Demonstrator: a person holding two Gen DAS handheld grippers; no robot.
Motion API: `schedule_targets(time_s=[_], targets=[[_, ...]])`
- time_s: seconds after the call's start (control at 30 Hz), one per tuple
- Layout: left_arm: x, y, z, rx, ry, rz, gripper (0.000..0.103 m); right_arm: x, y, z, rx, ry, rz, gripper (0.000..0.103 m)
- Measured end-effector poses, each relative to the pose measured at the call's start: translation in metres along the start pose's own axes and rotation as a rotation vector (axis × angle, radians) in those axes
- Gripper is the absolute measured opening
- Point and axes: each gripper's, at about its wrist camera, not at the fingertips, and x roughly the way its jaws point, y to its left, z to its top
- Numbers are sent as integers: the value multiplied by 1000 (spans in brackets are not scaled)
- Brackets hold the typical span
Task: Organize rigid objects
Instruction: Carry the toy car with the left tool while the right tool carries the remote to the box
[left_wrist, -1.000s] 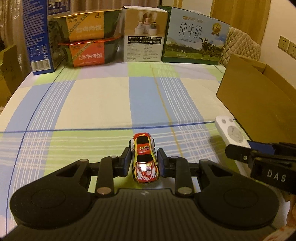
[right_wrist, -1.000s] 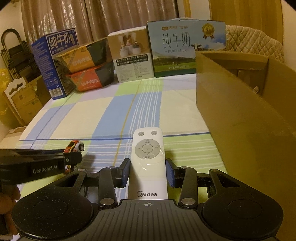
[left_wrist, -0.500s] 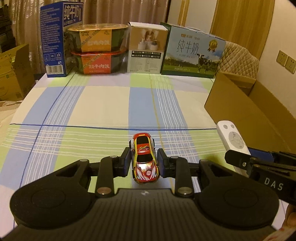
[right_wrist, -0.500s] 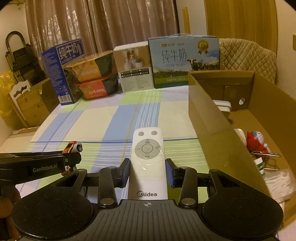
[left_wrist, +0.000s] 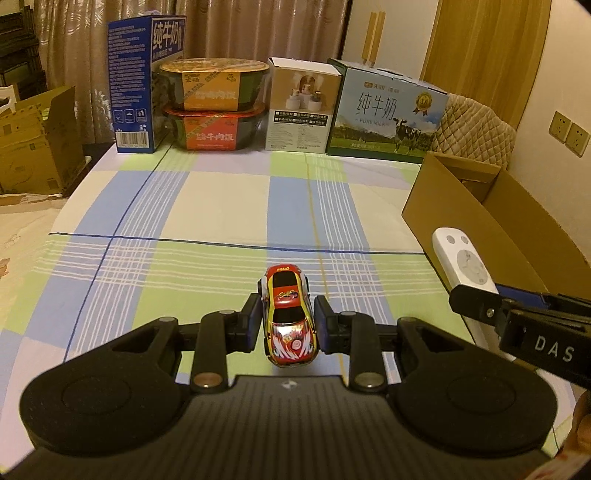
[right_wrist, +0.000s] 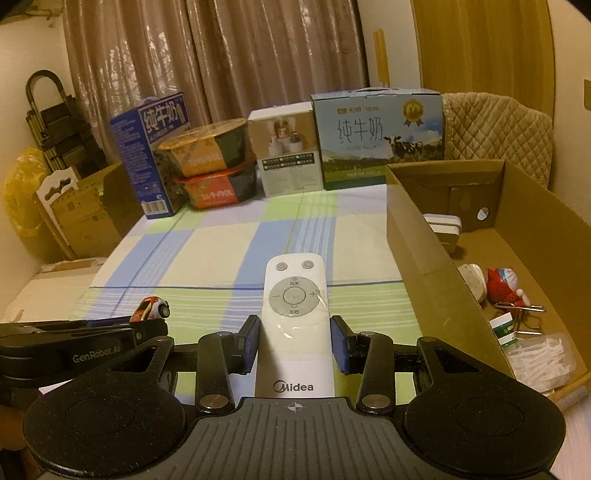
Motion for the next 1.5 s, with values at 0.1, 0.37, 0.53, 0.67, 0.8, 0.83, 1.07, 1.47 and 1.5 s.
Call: schedule_targets(time_s=[0.1, 0.37, 0.53, 0.67, 0.8, 0.83, 1.07, 1.47, 1.5], targets=[[-10, -3, -2, -3, -3, 1, 25, -10, 3, -2, -1, -2, 11, 37], [-40, -21, -13, -9, -8, -25, 25, -46, 1, -9, -5, -25, 13, 37], [-56, -43, -21, 16, -3, -62, 25, -74, -13, -15, 3, -52, -9, 37], [-65, -67, -24, 46, -1, -102, 25, -97, -35, -17, 30, -80, -46, 37], [-70, -97, -25, 87, -4, -148, 25, -119, -64, -20, 68, -102, -102, 37], [-71, -106, -25, 95, -4, -163, 25, -124, -71, -20, 78, -104, -116, 37], [-68, -165, -18, 166, -5, -248, 25, -148, -126, -23, 146, -126, -196, 37], [-38, -236, 8, 230, 18, -325, 25, -140, -188, -5, 147, -123, -221, 37], [-34, -239, 10, 232, 21, -327, 25, -137, -192, -3, 144, -118, -221, 37]])
